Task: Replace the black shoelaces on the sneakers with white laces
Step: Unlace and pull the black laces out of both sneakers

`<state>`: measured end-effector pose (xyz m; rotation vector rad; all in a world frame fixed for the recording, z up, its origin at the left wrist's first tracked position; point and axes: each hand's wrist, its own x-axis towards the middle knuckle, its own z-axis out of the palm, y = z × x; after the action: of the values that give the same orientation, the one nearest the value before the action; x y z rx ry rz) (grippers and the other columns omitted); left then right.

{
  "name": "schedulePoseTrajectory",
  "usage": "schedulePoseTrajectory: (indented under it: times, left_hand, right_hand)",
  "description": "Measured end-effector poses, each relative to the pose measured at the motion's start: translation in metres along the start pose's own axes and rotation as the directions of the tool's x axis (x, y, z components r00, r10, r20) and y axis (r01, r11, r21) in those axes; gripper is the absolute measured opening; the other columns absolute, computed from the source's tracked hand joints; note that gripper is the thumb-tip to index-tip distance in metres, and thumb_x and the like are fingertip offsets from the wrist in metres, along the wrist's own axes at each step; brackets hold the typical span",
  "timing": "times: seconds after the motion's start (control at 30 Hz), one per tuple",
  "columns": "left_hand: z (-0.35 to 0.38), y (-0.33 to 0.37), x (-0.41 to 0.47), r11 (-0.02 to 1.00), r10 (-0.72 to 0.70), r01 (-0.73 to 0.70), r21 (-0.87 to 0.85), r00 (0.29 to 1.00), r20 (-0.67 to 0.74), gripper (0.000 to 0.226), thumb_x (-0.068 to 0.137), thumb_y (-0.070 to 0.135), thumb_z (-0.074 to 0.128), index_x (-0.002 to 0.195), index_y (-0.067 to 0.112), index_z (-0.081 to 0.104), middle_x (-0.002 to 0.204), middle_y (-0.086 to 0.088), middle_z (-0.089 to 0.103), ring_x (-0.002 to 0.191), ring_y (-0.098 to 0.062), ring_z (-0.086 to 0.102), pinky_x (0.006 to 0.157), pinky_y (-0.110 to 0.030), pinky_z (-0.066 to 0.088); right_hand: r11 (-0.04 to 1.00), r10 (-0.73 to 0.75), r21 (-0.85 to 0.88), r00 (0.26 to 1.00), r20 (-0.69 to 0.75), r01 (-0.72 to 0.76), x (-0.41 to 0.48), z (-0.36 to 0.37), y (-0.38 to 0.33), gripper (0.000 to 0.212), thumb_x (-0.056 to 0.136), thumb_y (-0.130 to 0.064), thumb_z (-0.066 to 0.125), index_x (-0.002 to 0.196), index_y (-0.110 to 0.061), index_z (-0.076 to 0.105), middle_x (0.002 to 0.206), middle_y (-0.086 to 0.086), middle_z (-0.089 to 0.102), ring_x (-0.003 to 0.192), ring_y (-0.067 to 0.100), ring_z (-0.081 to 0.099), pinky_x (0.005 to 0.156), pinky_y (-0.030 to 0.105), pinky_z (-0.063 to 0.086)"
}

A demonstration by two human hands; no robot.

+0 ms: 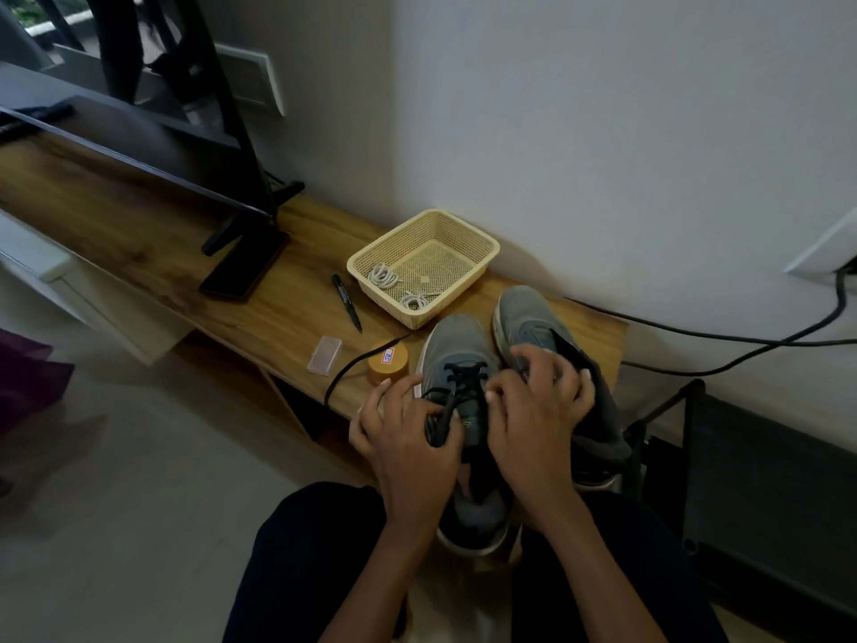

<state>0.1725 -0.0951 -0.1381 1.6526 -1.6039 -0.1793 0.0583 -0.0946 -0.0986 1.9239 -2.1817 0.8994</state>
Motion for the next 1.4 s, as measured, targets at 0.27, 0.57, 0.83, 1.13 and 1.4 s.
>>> schedulePoseTrajectory:
  times: [0.27,0.57,0.83,1.13,1.4]
  left_hand:
    - [0.003,0.001,0.000,0.998,-0.035,0.036,-0.047,0.999,0.010,0.024,0.074,0.045,0.052,0.076,0.022,0.059,0.120,0.005,0.061,0.128,-0.018,0.034,0.098,-0.055,0.028]
    - [0.001,0.000,-0.001,0.997,-0.050,0.052,-0.057,0.998,0.037,0.031,0.076,0.048,0.051,0.093,0.024,0.062,0.123,0.008,0.057,0.128,-0.018,0.035,0.100,-0.047,0.024]
    - [0.000,0.003,-0.001,1.000,-0.015,0.016,-0.009,1.000,0.024,0.031,0.080,0.042,0.050,0.095,0.022,0.068,0.120,0.005,0.060,0.124,-0.019,0.038,0.096,-0.052,0.031]
    - [-0.001,0.003,0.000,0.999,-0.019,0.020,-0.025,1.000,0.009,0.030,0.079,0.043,0.051,0.094,0.025,0.069,0.118,0.006,0.061,0.122,-0.019,0.040,0.095,-0.054,0.032]
    - [-0.002,-0.001,0.004,0.996,0.001,0.001,-0.086,1.000,0.019,0.026,0.077,0.041,0.054,0.092,0.025,0.068,0.115,0.011,0.060,0.122,-0.015,0.040,0.097,-0.045,0.025]
  right_hand:
    - [0.987,0.133,0.104,0.984,-0.116,-0.121,0.003,-0.011,0.006,0.017,0.076,-0.018,0.054,0.090,-0.019,0.064,0.125,0.006,0.050,0.119,0.029,0.035,0.099,0.058,0.027]
    - [0.997,-0.075,0.000,0.982,0.171,0.076,0.003,0.011,-0.004,0.007,0.069,-0.021,0.077,0.072,-0.024,0.071,0.126,-0.002,0.058,0.128,0.029,0.025,0.104,0.060,0.011]
    - [0.998,-0.056,0.038,0.997,0.060,0.054,-0.002,0.006,-0.004,0.021,0.083,-0.029,0.039,0.076,-0.021,0.057,0.123,0.000,0.046,0.120,0.025,0.033,0.106,0.050,0.014]
    - [0.983,0.064,0.177,0.997,-0.053,-0.054,-0.006,-0.014,0.006,0.021,0.087,-0.025,0.036,0.084,-0.014,0.054,0.120,0.010,0.047,0.115,0.027,0.037,0.095,0.058,0.033]
    - [0.954,0.274,0.158,0.955,-0.116,-0.254,0.006,-0.031,0.038,0.011,0.080,-0.019,0.061,0.088,-0.013,0.067,0.113,0.007,0.055,0.108,0.024,0.033,0.092,0.054,0.035]
